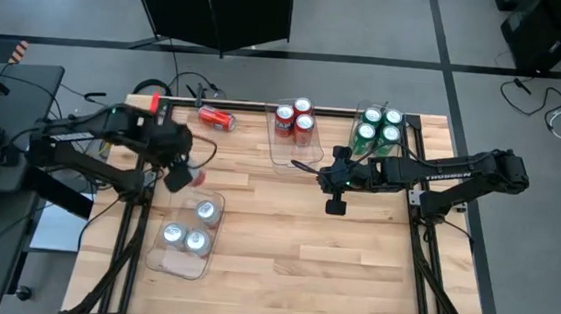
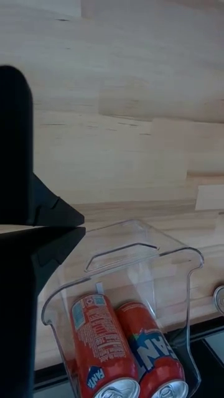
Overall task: Sort soda cans
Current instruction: Put the white soda can into the bottom left transparent bin
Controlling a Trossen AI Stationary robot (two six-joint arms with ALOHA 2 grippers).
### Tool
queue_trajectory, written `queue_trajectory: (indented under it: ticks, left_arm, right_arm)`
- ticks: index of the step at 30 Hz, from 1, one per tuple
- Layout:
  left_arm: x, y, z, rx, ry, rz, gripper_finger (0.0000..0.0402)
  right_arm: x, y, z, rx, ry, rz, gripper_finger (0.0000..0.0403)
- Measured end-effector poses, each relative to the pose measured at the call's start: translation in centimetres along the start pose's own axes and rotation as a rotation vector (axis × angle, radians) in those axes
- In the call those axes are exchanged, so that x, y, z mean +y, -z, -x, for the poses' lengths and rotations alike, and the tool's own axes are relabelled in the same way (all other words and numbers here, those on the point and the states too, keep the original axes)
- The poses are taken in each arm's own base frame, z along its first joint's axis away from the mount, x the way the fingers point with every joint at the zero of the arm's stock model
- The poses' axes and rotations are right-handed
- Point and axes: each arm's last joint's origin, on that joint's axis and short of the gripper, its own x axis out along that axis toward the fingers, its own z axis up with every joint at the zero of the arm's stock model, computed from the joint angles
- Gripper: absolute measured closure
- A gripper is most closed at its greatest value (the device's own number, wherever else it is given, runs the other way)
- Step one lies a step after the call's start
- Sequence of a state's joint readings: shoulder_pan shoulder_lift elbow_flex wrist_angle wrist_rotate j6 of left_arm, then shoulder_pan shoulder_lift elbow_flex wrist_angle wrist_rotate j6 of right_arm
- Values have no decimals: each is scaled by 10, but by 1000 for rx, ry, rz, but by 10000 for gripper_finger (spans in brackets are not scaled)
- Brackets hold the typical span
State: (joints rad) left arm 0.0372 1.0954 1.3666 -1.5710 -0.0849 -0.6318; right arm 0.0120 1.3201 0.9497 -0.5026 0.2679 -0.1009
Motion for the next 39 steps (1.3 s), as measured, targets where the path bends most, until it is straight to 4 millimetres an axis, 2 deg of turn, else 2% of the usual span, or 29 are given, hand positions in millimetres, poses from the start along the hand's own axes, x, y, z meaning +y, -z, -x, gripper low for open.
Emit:
queue_trajectory:
  ticks: [5,9,15,24,32,39]
  left_arm:
    - [-19,14,-7,54,21,-103,121]
    - [-27,28,-23,126,1,-116,121]
    - [-30,45,-60,225,-67,-133,121]
    - [-30,53,-99,231,-81,-157,121]
    - [-28,59,-114,273,-82,-156,121]
    - [-28,61,-115,300,-74,-128,121]
  right_arm:
    - [0,0,0,0,0,0,403]
    - [0,0,0,0,0,4,403]
    - [0,0,0,0,0,5,403]
    - [0,0,0,-1,0,5,403]
    - [0,0,0,-1,0,6,403]
    - [0,0,0,-1,0,5,403]
